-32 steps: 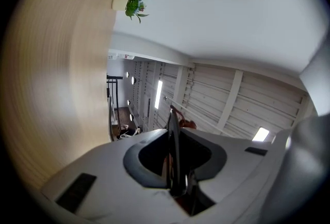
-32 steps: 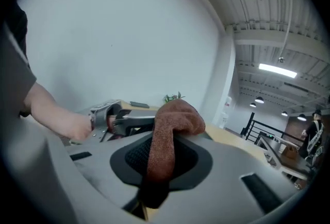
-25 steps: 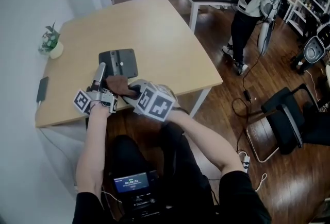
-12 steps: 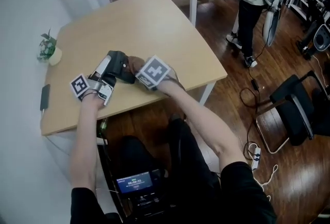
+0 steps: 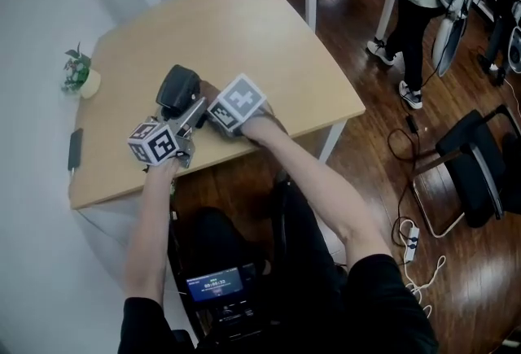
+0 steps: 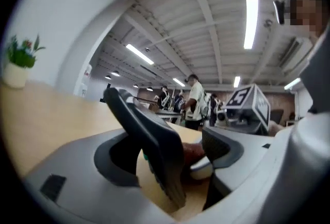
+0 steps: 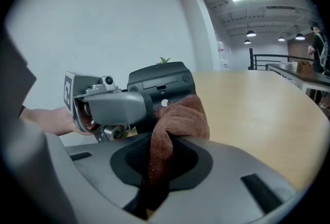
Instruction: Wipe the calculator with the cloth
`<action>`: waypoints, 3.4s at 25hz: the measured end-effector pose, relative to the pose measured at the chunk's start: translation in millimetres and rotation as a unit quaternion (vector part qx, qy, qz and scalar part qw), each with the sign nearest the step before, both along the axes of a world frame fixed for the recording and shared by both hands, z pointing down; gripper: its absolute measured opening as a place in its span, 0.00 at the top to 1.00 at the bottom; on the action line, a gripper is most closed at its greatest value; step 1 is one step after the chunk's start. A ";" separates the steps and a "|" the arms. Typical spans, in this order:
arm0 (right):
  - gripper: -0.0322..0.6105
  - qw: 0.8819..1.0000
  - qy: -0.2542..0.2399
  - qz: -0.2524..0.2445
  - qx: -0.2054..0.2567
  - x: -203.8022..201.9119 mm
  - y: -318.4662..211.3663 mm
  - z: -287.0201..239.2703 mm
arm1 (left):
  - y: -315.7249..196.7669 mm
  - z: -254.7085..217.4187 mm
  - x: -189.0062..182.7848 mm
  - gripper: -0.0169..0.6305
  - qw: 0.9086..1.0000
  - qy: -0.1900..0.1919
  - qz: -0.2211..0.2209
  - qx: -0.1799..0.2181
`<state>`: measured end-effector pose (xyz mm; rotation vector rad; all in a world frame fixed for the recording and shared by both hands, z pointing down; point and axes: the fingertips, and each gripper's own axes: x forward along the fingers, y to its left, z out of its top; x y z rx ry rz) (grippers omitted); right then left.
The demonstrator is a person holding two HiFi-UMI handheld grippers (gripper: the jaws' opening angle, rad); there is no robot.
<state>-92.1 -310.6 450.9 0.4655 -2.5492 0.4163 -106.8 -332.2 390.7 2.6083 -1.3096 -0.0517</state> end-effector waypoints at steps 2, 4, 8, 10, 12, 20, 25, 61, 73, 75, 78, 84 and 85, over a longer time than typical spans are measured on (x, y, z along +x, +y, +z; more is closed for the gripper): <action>0.86 1.000 -0.014 -0.004 -0.008 1.7 0.5 -2.3 | -0.9 12.5 0.1 0.42 0.999 -0.048 0.000 -0.013; 0.86 0.999 -0.037 -0.005 -0.023 3.4 -0.3 -6.4 | -3.5 16.7 -6.2 0.46 0.998 -0.062 -0.010 -0.019; 0.86 0.994 -0.094 0.005 -0.051 13.7 -2.6 -16.2 | -5.4 24.0 -10.8 0.57 0.995 -0.098 -0.013 -0.019; 0.86 0.993 -0.105 0.020 -0.041 27.0 -5.2 -18.5 | -4.7 25.0 -7.6 0.58 0.994 -0.104 0.000 -0.017; 0.86 0.991 -0.118 0.061 -0.027 48.9 -14.4 -23.2 | -4.2 23.5 -5.4 0.59 0.995 -0.101 0.012 -0.017; 0.86 0.976 -0.155 0.036 0.147 54.3 13.4 -122.1 | 10.1 6.8 7.3 0.73 0.986 -0.153 0.064 0.021; 0.86 0.958 -0.077 -0.088 0.263 -16.0 74.2 -154.0 | 27.5 -11.8 35.9 0.75 0.969 -0.218 0.089 0.071; 0.86 0.957 -0.140 0.146 0.206 82.3 6.6 -172.1 | 83.9 -79.6 5.7 0.76 0.965 -0.124 0.071 0.220; 0.85 0.951 -0.160 0.032 0.264 15.2 64.1 -195.3 | 96.9 -90.4 6.8 0.76 0.963 -0.083 0.078 0.245; 0.85 0.955 -0.157 0.066 0.243 33.7 36.4 -183.3 | 96.4 -90.8 0.4 0.77 0.964 -0.072 0.073 0.244; 0.85 0.970 -0.089 0.108 0.198 57.5 -11.6 -134.5 | 89.5 -87.9 -3.6 0.77 0.971 -0.038 0.074 0.225; 0.86 0.978 -0.081 0.162 0.101 82.2 -29.6 -67.3 | 49.9 -42.9 -34.8 0.76 0.997 0.033 0.034 0.058; 0.86 0.981 -0.085 0.139 0.108 68.9 -20.6 -70.0 | 42.6 -35.6 -40.0 0.76 0.998 0.045 0.025 0.034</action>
